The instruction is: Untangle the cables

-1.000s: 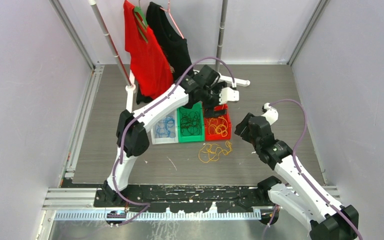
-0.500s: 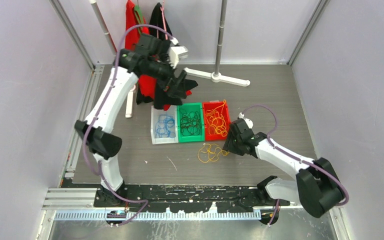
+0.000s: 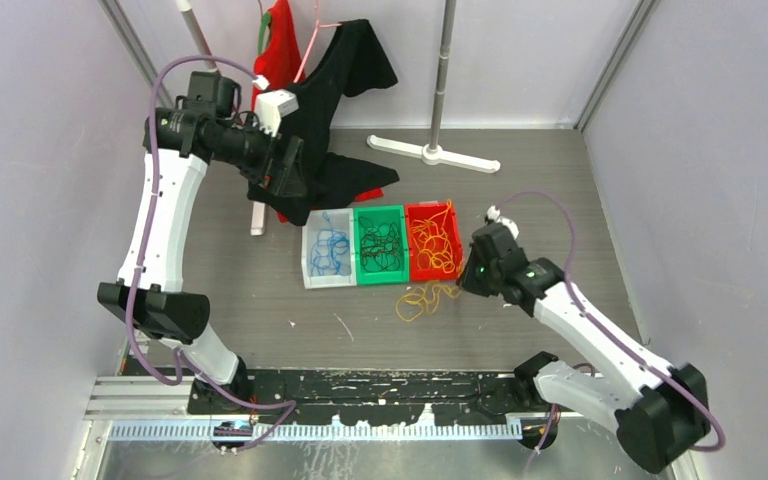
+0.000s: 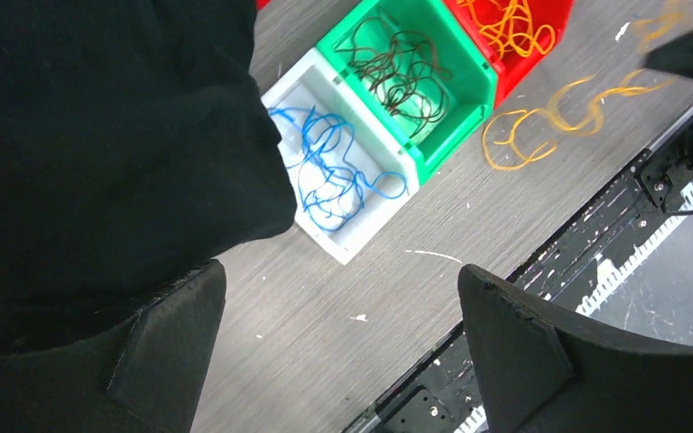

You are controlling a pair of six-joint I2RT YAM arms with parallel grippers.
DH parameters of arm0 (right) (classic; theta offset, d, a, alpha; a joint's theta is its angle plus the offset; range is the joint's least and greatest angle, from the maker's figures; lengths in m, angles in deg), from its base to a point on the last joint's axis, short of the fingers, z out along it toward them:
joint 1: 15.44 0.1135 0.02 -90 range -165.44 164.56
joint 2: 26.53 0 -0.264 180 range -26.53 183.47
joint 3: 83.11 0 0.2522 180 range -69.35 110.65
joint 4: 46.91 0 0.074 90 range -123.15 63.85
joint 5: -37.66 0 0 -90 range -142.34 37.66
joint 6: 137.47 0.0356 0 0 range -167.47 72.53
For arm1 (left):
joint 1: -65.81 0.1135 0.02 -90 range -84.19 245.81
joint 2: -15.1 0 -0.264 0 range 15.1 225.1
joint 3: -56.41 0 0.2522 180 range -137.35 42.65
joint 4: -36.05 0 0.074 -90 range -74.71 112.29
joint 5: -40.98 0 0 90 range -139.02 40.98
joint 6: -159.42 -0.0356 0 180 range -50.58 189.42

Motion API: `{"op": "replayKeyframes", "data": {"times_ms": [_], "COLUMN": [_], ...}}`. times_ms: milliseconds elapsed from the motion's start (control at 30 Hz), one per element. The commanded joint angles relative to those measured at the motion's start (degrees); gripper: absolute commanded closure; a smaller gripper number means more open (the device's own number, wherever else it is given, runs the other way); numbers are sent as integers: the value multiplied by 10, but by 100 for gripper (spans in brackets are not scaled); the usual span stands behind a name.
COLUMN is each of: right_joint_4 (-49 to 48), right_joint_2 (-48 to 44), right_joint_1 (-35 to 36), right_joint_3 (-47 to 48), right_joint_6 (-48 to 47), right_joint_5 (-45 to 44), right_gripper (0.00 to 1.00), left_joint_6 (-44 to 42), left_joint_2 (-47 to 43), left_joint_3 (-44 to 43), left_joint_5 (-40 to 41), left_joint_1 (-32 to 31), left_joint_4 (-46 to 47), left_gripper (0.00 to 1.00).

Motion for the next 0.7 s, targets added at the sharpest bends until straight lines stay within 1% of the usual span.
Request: {"op": "replayKeyframes", "data": {"times_ms": [0, 67, 133, 267, 367, 500, 567, 667], "right_joint_4": [103, 122, 119, 87, 49, 14, -7, -38], "right_joint_2": [-42, -27, -1, 72, 124, 191, 215, 251], "right_joint_1": [2, 1, 0, -3, -7, -10, -11, -11], "right_joint_3": [140, 195, 243, 323, 362, 396, 392, 364], "right_joint_6": [-46, -68, -92, -135, -164, -207, -221, -234], "right_joint_5": [-19, -46, -72, -131, -165, -196, -212, -215], "right_gripper": [99, 99, 99, 99, 99, 99, 99, 99], "left_joint_6": [5, 5, 5, 2, 6, 18, 18, 15], "left_joint_2": [-29, -37, -43, -60, -83, -99, -100, -102], "left_joint_3": [23, 33, 36, 42, 65, 105, 120, 131], "left_joint_5": [-9, -6, -3, -4, -3, 31, 44, 44], "left_joint_1": [28, 31, 33, 40, 58, 68, 69, 72], "left_joint_4": [-15, -14, -18, -21, 7, 71, 90, 89], "left_gripper": [1, 1, 1, 1, 0, 0, 1, 0]}}
